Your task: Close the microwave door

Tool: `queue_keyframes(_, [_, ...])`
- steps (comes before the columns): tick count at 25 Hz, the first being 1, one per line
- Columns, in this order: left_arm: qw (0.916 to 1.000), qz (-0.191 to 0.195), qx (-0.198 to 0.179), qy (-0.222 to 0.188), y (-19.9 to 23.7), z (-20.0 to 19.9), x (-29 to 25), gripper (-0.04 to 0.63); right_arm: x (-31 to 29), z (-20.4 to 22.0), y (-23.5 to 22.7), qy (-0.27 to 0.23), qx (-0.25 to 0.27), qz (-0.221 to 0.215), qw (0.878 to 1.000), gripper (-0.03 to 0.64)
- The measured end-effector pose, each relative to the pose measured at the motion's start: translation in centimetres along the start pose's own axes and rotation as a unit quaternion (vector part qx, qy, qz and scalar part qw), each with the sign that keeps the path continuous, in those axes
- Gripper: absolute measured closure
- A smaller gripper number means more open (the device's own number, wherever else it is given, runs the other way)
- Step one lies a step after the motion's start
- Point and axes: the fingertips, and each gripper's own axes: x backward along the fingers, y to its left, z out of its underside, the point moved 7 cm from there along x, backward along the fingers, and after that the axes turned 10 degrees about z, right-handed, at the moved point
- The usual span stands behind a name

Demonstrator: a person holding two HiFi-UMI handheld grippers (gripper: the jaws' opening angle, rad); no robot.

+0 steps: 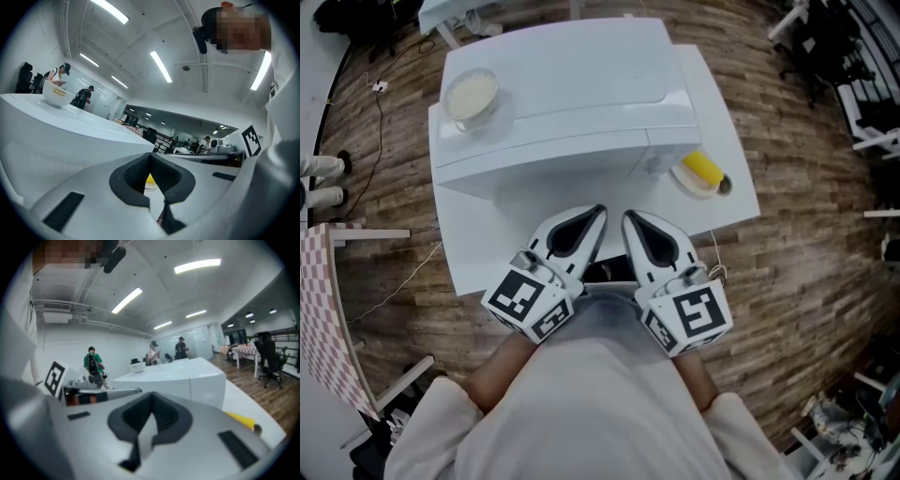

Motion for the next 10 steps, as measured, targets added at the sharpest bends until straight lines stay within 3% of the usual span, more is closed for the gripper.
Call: queue_keyframes(10, [1.0000, 0.001, 0.010, -0.001, -0.34, 0.07, 0.32, 0.577, 0.49, -0.18, -0.04, -0.001, -0.012, 0.000, 1.000, 0.594])
